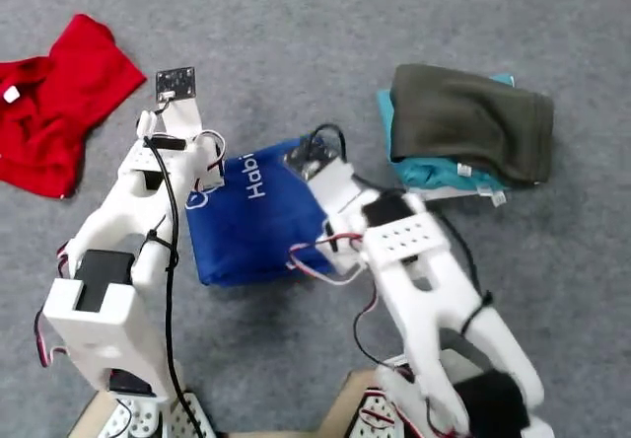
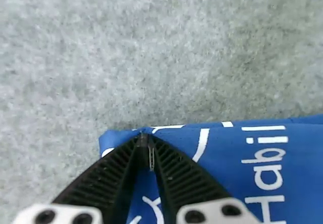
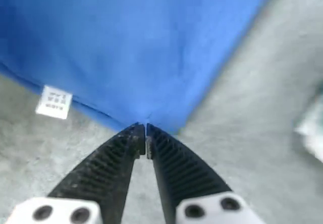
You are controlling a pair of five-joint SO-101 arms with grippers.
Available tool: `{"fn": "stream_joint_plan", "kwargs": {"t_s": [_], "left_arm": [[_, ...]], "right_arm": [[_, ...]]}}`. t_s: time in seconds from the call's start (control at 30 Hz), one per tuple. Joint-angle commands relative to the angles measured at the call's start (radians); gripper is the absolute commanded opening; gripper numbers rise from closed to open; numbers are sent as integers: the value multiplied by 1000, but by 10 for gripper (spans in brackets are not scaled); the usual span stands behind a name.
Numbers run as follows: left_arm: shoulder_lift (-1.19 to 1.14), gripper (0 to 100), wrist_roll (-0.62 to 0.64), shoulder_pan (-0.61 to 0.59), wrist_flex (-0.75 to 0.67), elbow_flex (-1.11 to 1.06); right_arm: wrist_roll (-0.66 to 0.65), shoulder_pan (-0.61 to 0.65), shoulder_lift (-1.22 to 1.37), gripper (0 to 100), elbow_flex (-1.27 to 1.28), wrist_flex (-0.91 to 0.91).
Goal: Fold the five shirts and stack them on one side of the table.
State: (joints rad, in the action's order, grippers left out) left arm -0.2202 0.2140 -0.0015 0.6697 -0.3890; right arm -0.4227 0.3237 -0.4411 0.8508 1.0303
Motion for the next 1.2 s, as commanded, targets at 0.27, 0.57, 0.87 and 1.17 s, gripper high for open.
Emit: {"fn": "stream_joint_plan", "kwargs": {"t_s": [0.27, 0.57, 0.87, 1.17], "left_arm": [[462, 36, -72, -58, 265, 36], [598, 141, -92, -272, 425, -53], [626, 141, -97, -305, 420, -136], [626, 141, -97, -312, 419, -136]], "right_arm": [[315, -18, -219, 17, -292, 282], [879, 152, 79, 358, -294, 130], [1105, 153, 512, 437, -300, -222], [1115, 149, 639, 184, -358, -152]]}}
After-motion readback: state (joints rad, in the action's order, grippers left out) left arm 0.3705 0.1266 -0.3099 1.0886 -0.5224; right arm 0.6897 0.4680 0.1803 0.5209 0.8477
